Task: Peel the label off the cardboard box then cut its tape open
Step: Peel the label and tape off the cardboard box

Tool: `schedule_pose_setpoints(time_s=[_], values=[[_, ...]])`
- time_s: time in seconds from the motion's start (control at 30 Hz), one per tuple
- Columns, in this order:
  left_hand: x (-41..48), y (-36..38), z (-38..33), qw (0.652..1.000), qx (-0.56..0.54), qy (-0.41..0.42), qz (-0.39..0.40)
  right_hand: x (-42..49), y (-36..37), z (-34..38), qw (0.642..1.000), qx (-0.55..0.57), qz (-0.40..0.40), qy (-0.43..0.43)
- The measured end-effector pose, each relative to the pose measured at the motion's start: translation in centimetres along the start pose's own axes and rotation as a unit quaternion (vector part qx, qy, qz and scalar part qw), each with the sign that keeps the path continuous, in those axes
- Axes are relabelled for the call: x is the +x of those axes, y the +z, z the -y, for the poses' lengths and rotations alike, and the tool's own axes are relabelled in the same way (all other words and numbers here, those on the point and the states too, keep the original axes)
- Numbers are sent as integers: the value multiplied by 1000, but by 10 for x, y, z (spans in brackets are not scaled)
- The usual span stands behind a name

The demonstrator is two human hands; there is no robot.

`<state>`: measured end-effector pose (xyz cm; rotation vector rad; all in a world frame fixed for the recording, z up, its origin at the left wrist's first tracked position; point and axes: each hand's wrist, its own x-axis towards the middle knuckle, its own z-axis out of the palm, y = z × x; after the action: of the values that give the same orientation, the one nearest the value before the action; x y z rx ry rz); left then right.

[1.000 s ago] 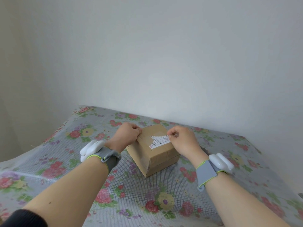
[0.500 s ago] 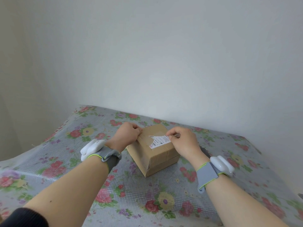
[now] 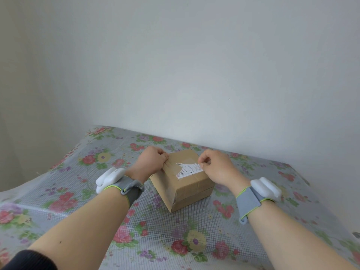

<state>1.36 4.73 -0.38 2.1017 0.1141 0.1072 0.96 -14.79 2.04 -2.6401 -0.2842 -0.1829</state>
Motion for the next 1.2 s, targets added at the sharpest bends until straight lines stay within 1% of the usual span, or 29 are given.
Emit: schedule_pose_setpoints(time_s=[0.1, 0.17, 0.23, 0.33, 0.43, 0.5, 0.67, 0.83, 0.9, 0.97, 1.03, 1.13, 1.2], values=[[0, 1, 0, 1000, -5, 0, 0, -4, 3, -6, 998, 54, -24, 5], [1, 1, 1, 1000, -8, 0, -2, -6, 5, -7, 998, 53, -34, 2], [2, 2, 1, 1000, -12, 1, -7, -6, 5, -7, 998, 56, -28, 2], [2, 3, 1, 1000, -21, 8, -15, -5, 0, -11, 995, 92, -23, 8], [1, 4, 1, 999, -21, 19, -18, -6, -2, -14, 994, 93, -48, 11], [0, 5, -1, 999, -20, 29, -14, -4, -1, -13, 997, 57, -57, 1], [0, 5, -4, 999, -11, 44, -16, -3, -4, -7, 996, -64, -50, -44], [1, 7, -1, 999, -11, 48, -20, -3, 3, -2, 971, -201, -62, -115], [1, 8, 0, 999, -10, 43, -24, -3, 6, -2, 963, -230, -63, -123], [2, 9, 1, 999, -6, 41, -30, -3, 6, -4, 969, -211, -55, -112], [3, 11, 1, 999, -2, 40, -32, -3, 5, -6, 981, -168, -32, -94], [4, 12, 1, 999, 1, 36, -32, -5, -1, -8, 998, -47, 1, -51], [5, 12, 1, 999, 4, 38, -32, -4, -3, -7, 999, 32, -14, -24]])
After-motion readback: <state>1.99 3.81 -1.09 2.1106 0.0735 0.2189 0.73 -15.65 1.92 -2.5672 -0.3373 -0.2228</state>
